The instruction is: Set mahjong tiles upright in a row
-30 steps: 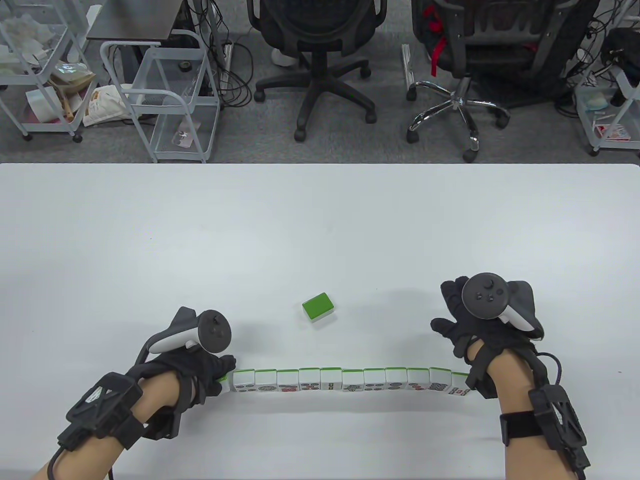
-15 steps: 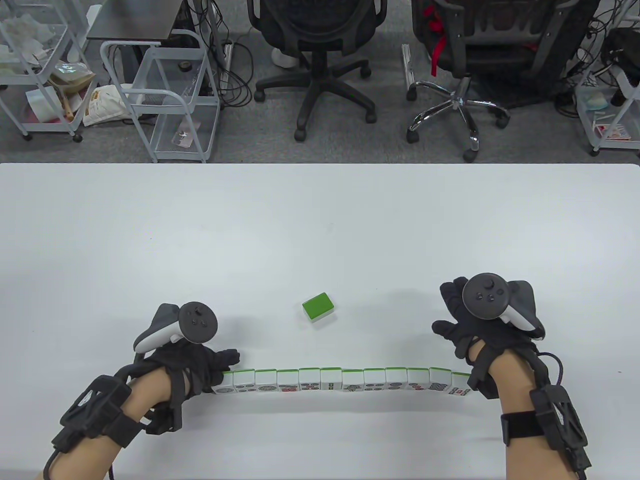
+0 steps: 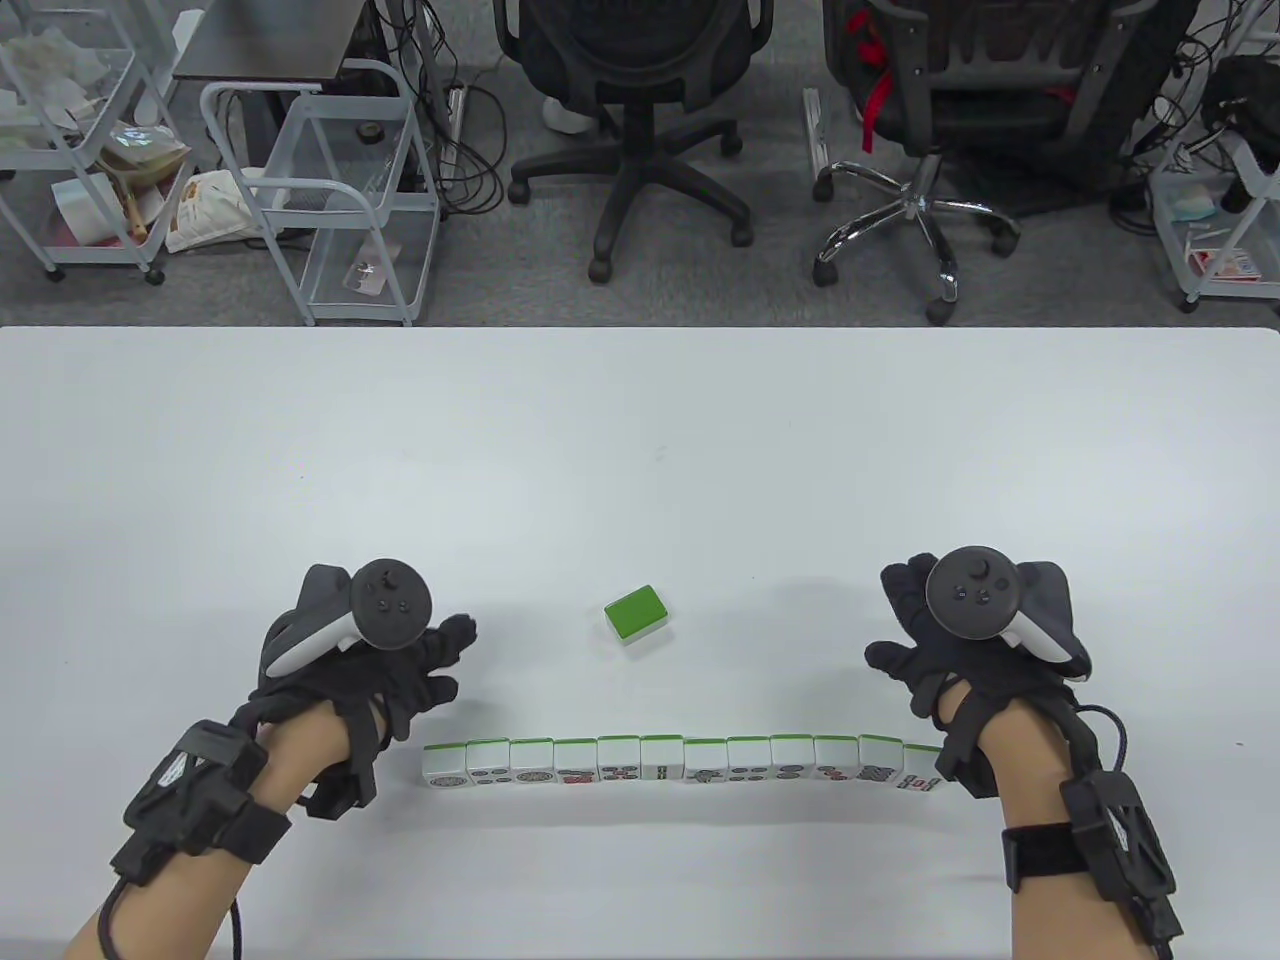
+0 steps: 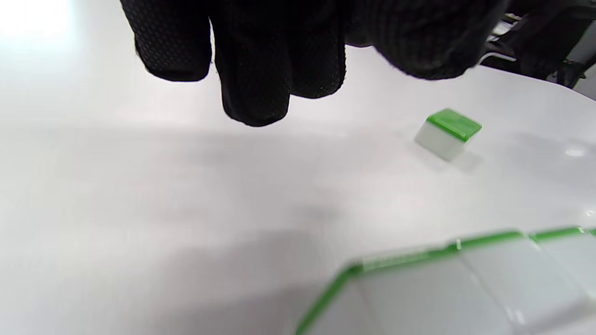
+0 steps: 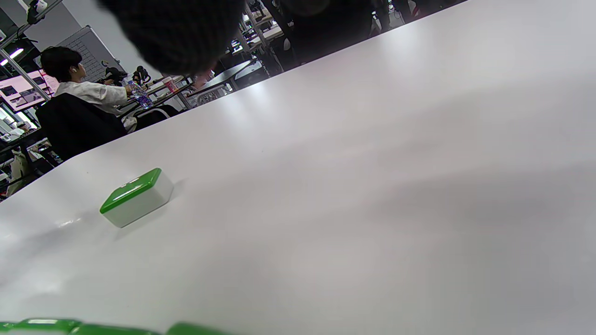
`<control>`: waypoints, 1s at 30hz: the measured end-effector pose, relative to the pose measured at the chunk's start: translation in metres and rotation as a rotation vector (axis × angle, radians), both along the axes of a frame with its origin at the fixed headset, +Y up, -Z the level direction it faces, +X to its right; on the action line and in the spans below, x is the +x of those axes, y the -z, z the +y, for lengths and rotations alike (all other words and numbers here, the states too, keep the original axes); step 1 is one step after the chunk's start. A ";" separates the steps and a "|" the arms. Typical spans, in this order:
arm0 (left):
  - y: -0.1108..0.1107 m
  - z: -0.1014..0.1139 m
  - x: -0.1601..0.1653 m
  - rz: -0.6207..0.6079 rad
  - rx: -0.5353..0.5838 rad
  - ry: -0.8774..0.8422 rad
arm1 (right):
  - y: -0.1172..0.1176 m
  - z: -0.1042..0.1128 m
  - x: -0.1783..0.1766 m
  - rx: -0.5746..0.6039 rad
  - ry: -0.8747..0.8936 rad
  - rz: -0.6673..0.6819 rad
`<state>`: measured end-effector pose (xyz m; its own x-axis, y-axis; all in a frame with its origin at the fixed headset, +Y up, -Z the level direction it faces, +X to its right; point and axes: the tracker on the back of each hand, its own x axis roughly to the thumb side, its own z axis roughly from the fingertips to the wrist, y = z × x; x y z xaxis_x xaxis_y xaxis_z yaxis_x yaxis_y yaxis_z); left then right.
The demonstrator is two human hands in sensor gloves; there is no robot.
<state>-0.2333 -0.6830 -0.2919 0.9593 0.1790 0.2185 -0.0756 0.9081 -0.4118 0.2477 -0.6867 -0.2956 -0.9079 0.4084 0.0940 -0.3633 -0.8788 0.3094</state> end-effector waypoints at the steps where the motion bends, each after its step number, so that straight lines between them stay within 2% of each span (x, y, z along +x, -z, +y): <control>1: 0.003 0.005 0.008 -0.031 0.051 0.019 | 0.000 0.000 0.000 0.001 0.000 0.000; 4: 0.013 0.017 0.044 -0.158 0.174 0.071 | 0.000 0.000 0.000 0.001 -0.002 -0.001; 7: 0.024 0.014 0.088 -0.310 0.240 0.187 | -0.001 0.000 0.001 -0.002 -0.003 -0.002; 10: 0.033 0.002 0.120 -0.419 0.246 0.335 | -0.002 -0.001 0.002 -0.006 0.002 -0.005; 14: 0.045 -0.017 0.151 -0.479 0.228 0.344 | -0.002 -0.001 0.003 -0.018 0.001 -0.008; 21: 0.061 -0.053 0.181 -0.549 0.155 0.418 | -0.002 -0.002 0.005 -0.033 -0.003 -0.007; 27: 0.060 -0.063 0.193 -0.589 0.230 0.436 | -0.001 -0.002 0.006 -0.033 -0.007 -0.003; 30: 0.061 -0.064 0.194 -0.579 0.220 0.468 | -0.001 -0.002 0.006 -0.037 -0.007 -0.002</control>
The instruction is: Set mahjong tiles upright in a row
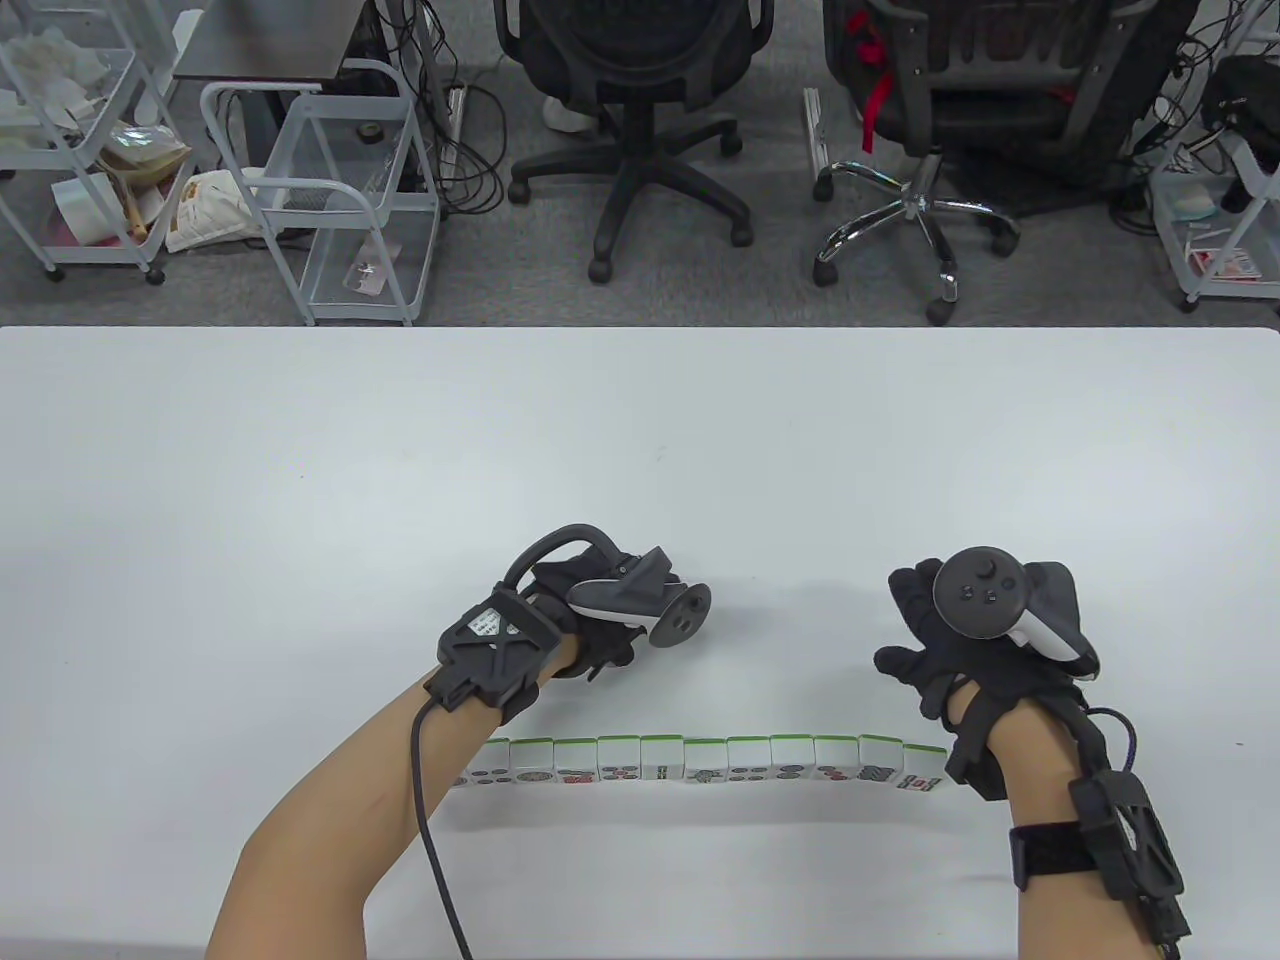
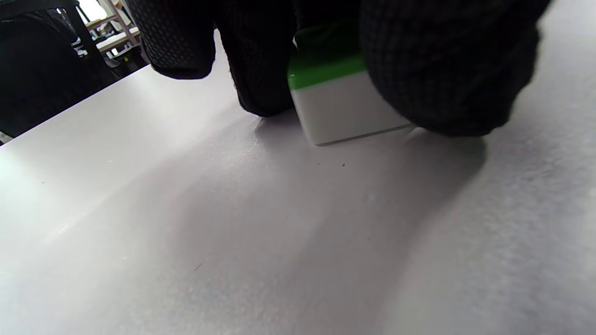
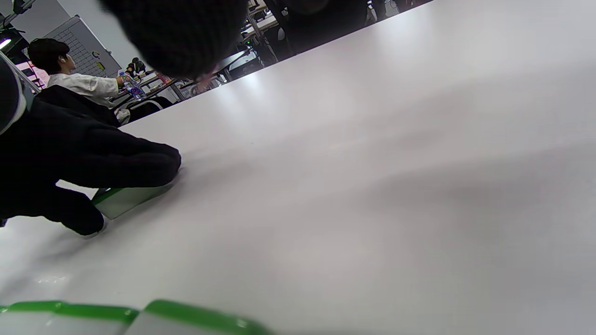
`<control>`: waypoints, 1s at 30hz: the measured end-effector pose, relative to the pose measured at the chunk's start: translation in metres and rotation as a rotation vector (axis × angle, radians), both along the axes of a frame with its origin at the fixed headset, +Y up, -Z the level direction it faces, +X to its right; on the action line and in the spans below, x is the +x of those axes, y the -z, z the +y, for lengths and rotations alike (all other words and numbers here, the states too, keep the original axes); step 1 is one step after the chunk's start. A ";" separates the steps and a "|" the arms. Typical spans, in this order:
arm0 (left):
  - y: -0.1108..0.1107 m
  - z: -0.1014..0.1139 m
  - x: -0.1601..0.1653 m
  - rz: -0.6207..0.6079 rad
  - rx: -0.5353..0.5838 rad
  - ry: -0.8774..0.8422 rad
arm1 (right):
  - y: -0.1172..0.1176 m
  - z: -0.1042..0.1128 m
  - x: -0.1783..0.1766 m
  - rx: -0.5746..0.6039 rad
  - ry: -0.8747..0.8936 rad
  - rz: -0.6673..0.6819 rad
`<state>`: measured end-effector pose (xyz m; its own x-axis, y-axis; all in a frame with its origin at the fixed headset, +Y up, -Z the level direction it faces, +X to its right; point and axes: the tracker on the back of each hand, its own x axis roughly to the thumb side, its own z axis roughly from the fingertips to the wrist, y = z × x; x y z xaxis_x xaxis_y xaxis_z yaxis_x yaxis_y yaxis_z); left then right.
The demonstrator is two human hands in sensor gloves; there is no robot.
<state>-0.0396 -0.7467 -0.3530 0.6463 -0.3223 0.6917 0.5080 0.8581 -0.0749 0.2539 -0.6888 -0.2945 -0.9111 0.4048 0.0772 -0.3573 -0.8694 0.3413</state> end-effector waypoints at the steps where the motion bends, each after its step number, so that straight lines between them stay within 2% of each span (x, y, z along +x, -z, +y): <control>1: 0.001 0.001 -0.001 -0.001 0.006 0.015 | 0.000 0.000 0.000 0.000 0.001 -0.001; 5: 0.006 0.004 -0.016 0.075 -0.068 -0.010 | 0.000 0.000 0.000 0.006 0.009 -0.001; 8: 0.009 0.016 -0.040 0.166 -0.133 -0.099 | 0.000 0.000 0.000 0.007 0.010 0.001; 15: 0.001 0.042 -0.118 0.350 -0.289 -0.256 | -0.001 0.000 -0.001 0.007 0.010 0.006; 19: -0.011 0.047 -0.159 0.436 -0.373 -0.234 | -0.001 -0.001 -0.002 0.003 0.008 0.011; 25: -0.038 0.051 -0.210 0.499 -0.452 -0.233 | -0.001 -0.002 -0.004 0.002 0.006 0.019; 30: -0.065 0.040 -0.237 0.538 -0.534 -0.170 | -0.001 -0.002 -0.005 0.000 0.006 0.021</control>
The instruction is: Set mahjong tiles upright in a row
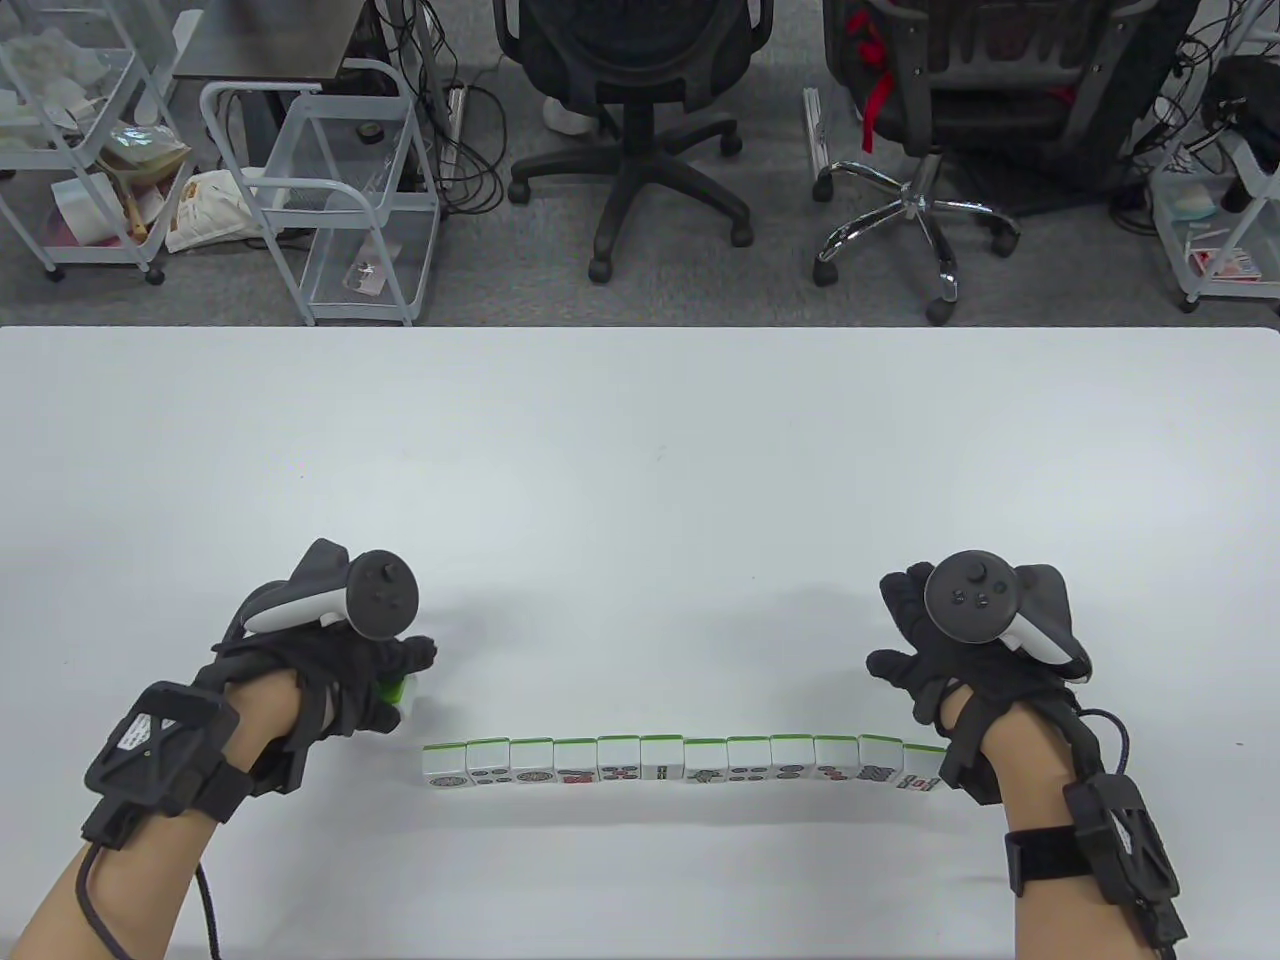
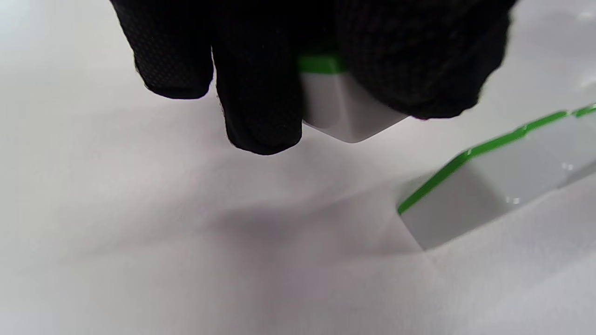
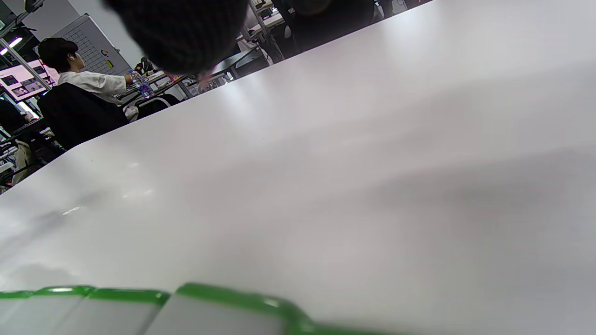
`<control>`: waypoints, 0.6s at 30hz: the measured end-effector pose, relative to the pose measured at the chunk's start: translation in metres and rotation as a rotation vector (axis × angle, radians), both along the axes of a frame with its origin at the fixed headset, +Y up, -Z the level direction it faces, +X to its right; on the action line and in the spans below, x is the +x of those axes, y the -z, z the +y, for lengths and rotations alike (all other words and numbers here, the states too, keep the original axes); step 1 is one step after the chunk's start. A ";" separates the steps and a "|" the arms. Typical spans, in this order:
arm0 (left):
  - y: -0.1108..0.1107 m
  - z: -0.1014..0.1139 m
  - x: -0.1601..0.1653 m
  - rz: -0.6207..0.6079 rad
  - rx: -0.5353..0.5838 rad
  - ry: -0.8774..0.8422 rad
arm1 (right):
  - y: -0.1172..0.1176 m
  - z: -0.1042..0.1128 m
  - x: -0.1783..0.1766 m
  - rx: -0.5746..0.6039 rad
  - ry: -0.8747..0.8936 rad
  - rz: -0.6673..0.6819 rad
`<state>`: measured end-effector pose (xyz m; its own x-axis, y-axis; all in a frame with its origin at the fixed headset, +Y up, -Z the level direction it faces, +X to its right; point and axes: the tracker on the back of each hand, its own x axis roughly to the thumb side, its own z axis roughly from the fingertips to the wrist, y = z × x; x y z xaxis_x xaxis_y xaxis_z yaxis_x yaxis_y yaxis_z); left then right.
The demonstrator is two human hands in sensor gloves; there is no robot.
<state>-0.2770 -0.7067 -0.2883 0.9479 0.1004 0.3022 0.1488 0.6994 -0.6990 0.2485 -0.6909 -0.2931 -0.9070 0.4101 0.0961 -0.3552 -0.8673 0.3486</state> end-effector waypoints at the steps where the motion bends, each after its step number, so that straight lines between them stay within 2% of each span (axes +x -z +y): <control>1: -0.006 -0.004 -0.002 -0.005 -0.021 0.018 | 0.000 0.000 0.000 0.000 0.001 -0.001; 7: -0.030 -0.027 0.002 -0.041 -0.084 -0.014 | -0.001 -0.001 -0.002 -0.009 -0.004 0.002; 11: -0.032 -0.028 0.008 -0.052 -0.035 -0.046 | -0.001 -0.002 -0.002 -0.015 -0.003 0.004; 18: -0.026 -0.032 0.006 -0.002 -0.050 -0.178 | -0.002 -0.003 -0.002 -0.034 -0.002 0.006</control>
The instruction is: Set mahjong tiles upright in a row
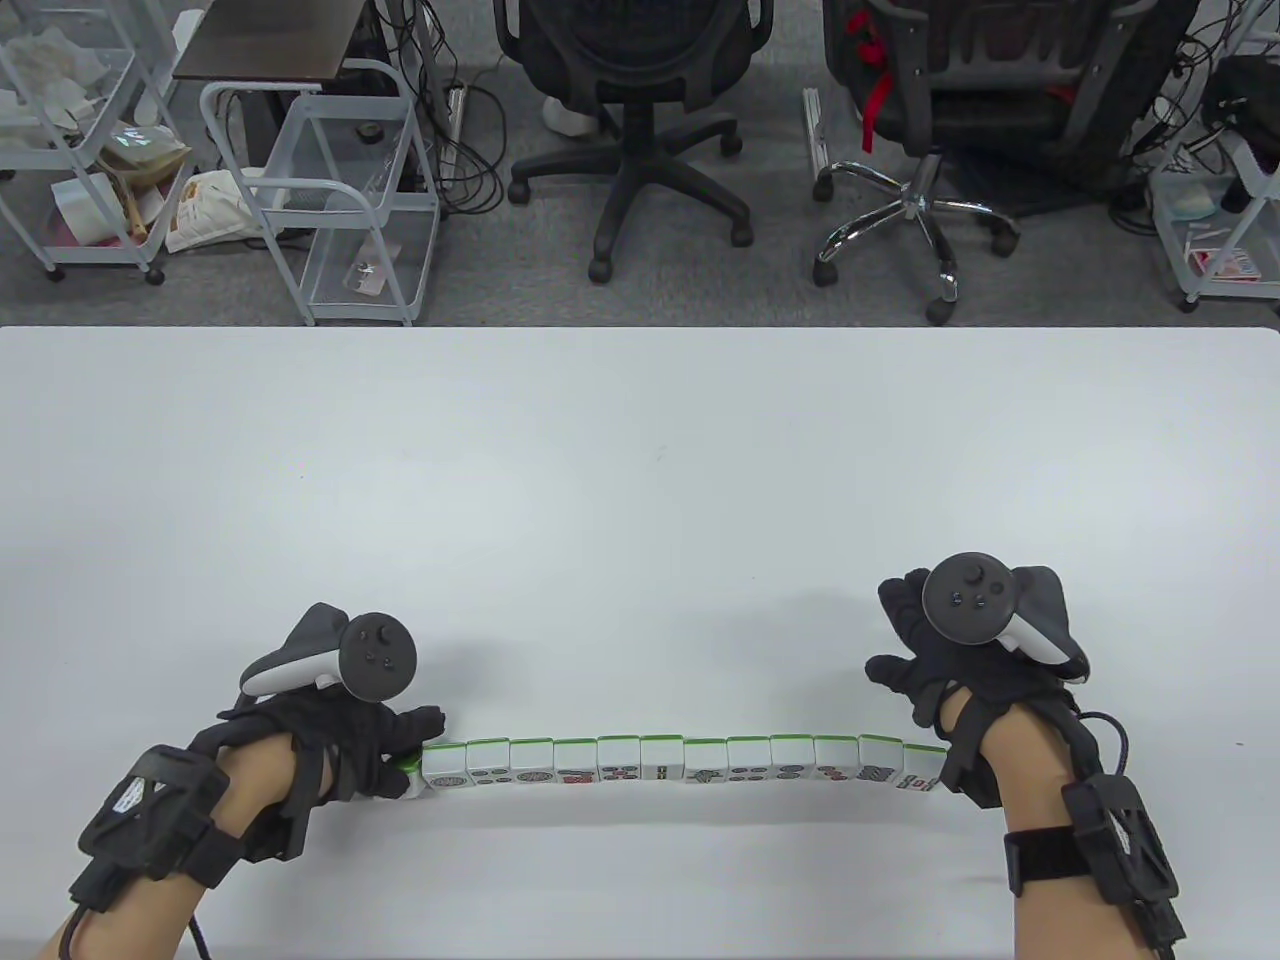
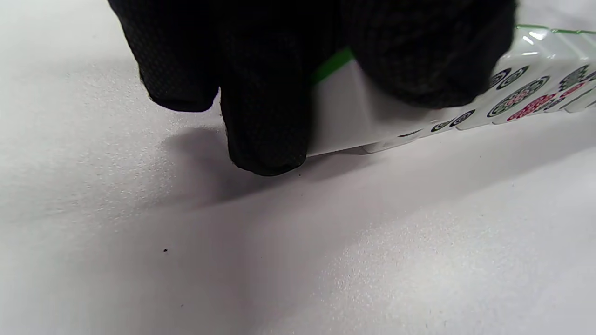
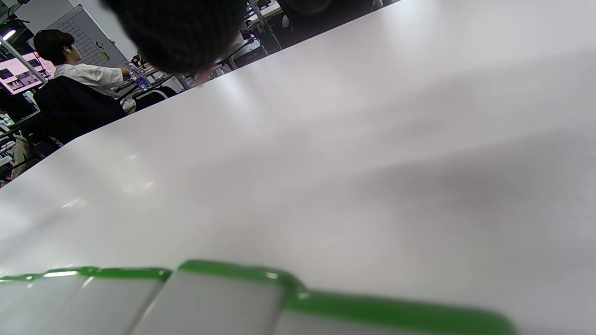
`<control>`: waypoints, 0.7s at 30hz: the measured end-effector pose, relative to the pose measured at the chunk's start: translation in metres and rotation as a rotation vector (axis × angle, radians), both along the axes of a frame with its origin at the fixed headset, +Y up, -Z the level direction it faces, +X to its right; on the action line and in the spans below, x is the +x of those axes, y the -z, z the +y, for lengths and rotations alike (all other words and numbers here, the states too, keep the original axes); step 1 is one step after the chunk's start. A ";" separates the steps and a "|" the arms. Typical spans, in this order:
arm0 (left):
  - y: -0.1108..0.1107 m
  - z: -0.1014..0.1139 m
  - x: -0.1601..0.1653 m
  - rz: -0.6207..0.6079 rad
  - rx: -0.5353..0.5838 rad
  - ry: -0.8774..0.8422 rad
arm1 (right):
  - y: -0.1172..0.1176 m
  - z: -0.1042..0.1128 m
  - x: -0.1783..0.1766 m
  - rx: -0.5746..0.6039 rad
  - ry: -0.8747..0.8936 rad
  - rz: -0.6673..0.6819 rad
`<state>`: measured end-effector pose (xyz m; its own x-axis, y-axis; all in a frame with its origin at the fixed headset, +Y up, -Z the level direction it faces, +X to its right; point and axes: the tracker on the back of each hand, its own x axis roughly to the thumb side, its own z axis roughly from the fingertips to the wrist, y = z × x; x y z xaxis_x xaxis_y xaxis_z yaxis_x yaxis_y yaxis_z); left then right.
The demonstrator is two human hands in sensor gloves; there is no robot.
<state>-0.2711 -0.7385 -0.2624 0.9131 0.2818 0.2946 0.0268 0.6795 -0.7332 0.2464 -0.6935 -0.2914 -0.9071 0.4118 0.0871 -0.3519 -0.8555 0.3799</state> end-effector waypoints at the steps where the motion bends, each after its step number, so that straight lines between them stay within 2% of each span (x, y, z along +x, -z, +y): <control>1: 0.002 0.000 -0.001 0.014 0.003 -0.013 | 0.000 0.000 0.000 -0.002 0.000 0.001; 8: 0.008 -0.007 -0.013 0.083 0.004 -0.107 | 0.001 0.001 -0.001 0.005 0.000 0.008; 12: 0.007 -0.002 -0.020 0.115 0.045 -0.113 | 0.000 0.004 -0.006 0.011 0.006 0.020; 14: 0.009 0.008 -0.026 0.173 0.107 -0.130 | -0.001 0.010 -0.010 0.044 0.025 0.020; 16: 0.012 0.023 -0.029 0.254 0.217 -0.124 | 0.000 0.017 -0.015 0.092 0.052 0.022; 18: 0.015 0.044 -0.025 0.289 0.343 -0.079 | 0.003 0.025 -0.022 0.149 0.084 0.013; 21: 0.023 0.069 -0.013 0.345 0.445 -0.071 | 0.007 0.039 -0.034 0.182 0.128 0.011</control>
